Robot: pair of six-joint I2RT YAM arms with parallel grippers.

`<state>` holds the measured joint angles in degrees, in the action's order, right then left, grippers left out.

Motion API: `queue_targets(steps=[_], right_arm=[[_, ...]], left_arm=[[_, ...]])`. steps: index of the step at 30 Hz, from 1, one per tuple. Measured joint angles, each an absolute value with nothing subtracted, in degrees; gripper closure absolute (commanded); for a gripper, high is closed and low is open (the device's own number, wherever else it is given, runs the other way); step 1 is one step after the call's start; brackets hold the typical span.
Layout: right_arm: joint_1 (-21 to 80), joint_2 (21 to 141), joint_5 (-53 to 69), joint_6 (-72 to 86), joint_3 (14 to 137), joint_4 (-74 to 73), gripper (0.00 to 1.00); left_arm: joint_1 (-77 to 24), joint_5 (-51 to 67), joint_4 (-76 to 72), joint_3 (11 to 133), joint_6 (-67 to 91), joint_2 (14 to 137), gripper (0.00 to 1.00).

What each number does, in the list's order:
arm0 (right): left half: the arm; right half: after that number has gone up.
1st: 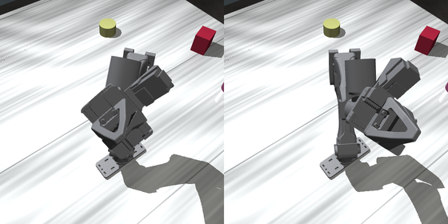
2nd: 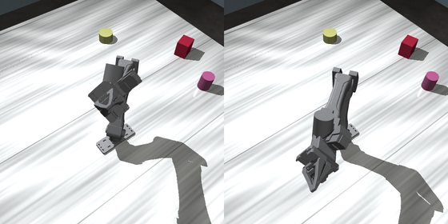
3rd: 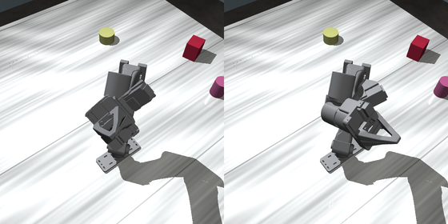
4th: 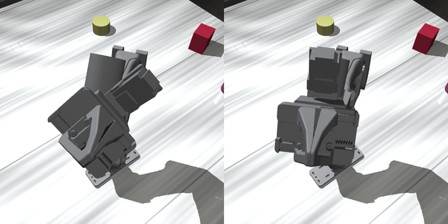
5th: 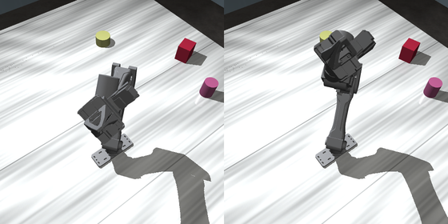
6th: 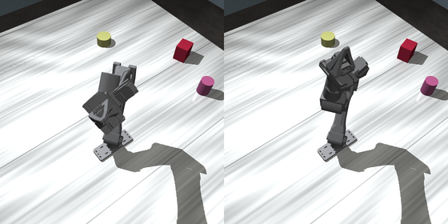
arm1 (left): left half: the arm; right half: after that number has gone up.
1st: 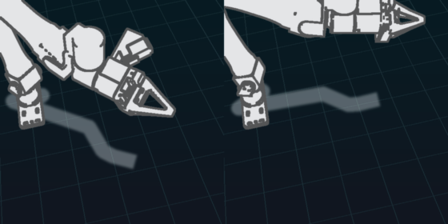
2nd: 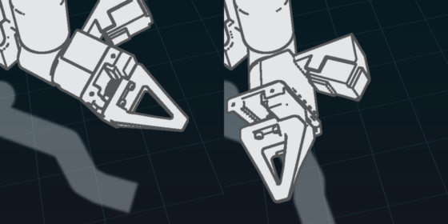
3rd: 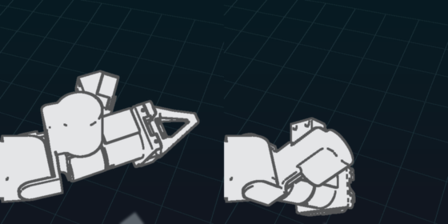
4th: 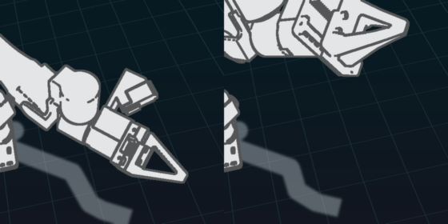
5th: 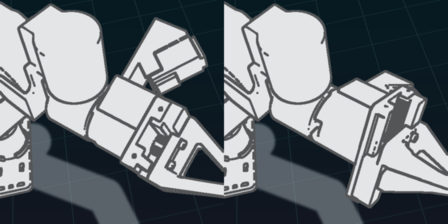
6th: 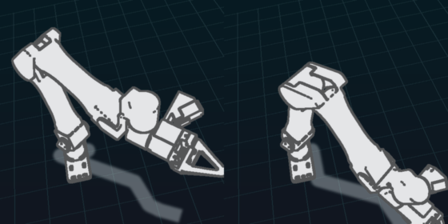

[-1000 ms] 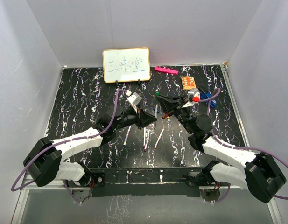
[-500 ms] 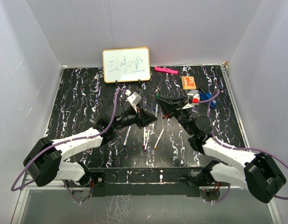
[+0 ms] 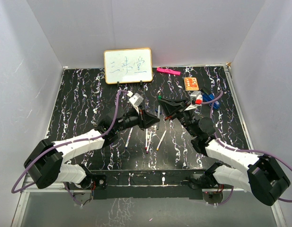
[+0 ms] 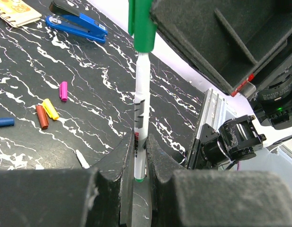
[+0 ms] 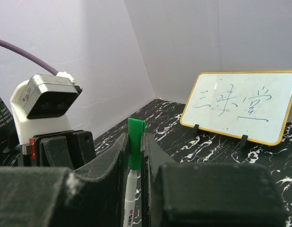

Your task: Insert the pens into the pen caps

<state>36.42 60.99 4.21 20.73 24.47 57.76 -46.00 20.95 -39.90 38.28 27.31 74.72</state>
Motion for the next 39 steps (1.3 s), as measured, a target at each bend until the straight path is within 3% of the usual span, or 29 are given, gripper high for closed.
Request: queue_targets(steps=[39], right_arm=[[36.4,61.1,6.3,24.3,24.8,55.4,1.0]], left_arm=[[-46.0,17.6,-43.9,38.4,28.5,74.2,1.0]])
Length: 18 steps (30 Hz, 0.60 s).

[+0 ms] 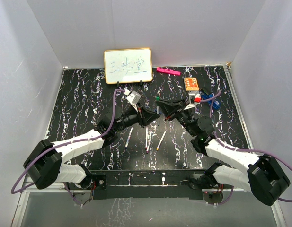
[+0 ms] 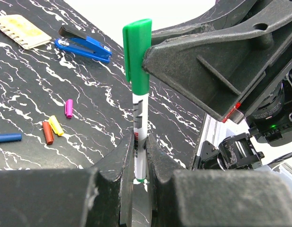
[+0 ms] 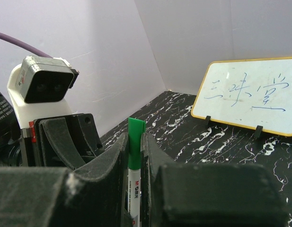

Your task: Insert the pens into the pen caps

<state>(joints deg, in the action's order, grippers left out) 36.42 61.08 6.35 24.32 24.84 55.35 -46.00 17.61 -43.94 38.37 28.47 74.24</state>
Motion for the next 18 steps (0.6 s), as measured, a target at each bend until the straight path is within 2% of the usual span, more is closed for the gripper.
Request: queue_targets(steps=[18], right_arm=[[37.3,62.4,4.4,23.6,27.4,48.3,1.0]], left_arm=[[-46.3,12.2,-40.2,38.4,24.4,73.1,1.0]])
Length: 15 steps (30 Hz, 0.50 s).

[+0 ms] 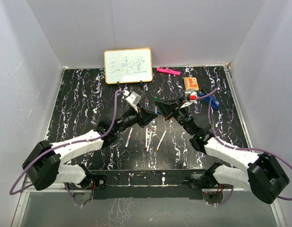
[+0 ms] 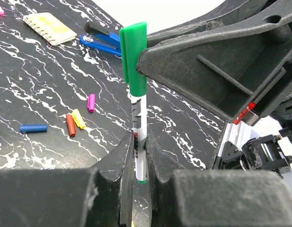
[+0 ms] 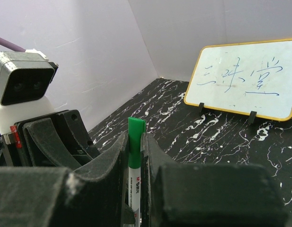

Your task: Insert the pens into the pen caps

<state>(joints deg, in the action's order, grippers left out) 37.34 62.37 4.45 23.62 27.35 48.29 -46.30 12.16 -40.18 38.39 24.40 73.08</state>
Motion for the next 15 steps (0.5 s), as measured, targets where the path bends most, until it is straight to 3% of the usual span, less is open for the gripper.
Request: queue_targets(steps=[15], right_arm=[[40.7,63.1,-0.7,21.7,27.7,46.9,1.0]], left_arm=[[-46.2,11.1,-38.3,38.4,23.1,73.1,1.0]])
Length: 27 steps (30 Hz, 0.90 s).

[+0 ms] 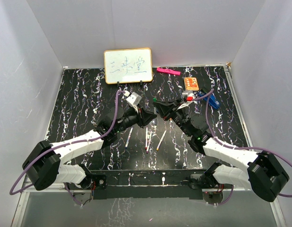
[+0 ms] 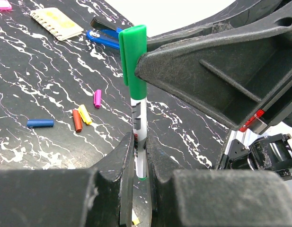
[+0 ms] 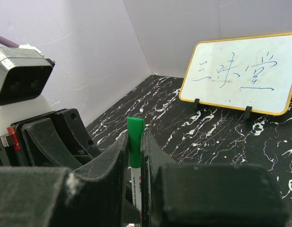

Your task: Insert the pens into the pen caps

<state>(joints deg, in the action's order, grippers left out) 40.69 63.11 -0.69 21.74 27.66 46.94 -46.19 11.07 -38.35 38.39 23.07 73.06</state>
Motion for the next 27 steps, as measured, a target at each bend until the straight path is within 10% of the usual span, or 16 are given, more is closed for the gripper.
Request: queue_targets(steps=[2,8,17,27], right_arm=[[40.9,63.1,-1.6,21.8,27.9,46.6,0.96],[41.8,64.0,-3.8,21.3,32.2,38.4,0.42],[42.4,59.3,-11.8,19.4,37.4,30.5,0.02],[42.4,53.4,-24.0,20.3,38.5,21.7,0.02]], left_arm=[[-46.2,11.0,-38.1,38.4,23.1,73.1,1.0],[-45.6,8.7,-36.6,38.5,23.0,72.4,1.0],[-45.4,-1.1,-28.0,38.7,22.2,73.8,1.0],[-32.4,-5.2,-14.5,47.5,22.1,82.5,1.0]])
